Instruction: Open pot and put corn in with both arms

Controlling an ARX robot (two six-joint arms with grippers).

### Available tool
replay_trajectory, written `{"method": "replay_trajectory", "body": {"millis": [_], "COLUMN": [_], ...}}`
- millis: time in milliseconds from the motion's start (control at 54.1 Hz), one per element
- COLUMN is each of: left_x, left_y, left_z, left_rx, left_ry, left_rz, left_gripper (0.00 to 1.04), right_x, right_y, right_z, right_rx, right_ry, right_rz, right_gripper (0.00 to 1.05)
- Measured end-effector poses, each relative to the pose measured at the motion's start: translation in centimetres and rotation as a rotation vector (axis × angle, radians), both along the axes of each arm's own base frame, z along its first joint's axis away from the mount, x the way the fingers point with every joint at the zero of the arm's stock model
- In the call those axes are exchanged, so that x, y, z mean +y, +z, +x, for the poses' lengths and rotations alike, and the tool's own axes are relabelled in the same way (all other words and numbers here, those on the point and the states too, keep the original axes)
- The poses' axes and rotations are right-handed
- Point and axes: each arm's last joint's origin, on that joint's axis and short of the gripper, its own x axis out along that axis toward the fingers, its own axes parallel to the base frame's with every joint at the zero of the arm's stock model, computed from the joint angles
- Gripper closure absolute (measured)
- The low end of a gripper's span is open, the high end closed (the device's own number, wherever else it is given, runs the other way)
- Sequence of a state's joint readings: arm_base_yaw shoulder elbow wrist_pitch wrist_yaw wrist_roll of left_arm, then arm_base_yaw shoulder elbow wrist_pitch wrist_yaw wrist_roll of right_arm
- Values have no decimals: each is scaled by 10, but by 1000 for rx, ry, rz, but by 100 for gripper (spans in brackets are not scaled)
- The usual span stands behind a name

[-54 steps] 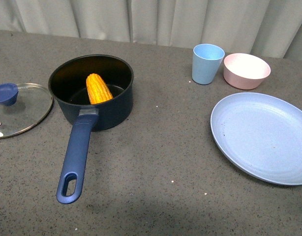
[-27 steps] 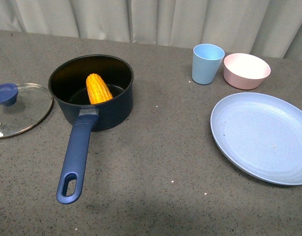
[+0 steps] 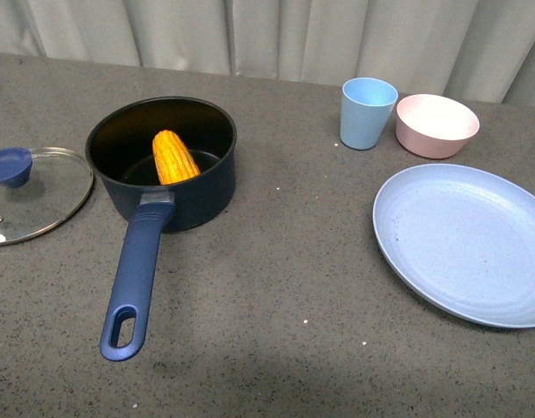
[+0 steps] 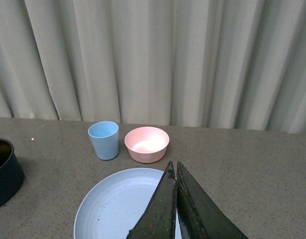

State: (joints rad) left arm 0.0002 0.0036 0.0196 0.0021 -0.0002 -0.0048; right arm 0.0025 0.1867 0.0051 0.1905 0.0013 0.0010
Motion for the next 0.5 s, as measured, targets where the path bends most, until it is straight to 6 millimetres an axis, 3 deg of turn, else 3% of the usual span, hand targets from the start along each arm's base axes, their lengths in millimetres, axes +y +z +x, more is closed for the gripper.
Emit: {"method": "replay_trajectory", "body": {"millis": [351, 499], "left_x": [0, 0], "left_y": [0, 0], "left_z": [0, 0], "left_rx": [0, 0], "left_ry": [0, 0], "left_rz": [0, 0], "left_gripper": [6, 6], "right_x": [0, 0], "right_y": [-3, -3], "right_z": [-11, -11], "right_rx": [6, 6], "right_ry": [2, 3], "right_rz": [-2, -1], "right_gripper": [103, 80]}}
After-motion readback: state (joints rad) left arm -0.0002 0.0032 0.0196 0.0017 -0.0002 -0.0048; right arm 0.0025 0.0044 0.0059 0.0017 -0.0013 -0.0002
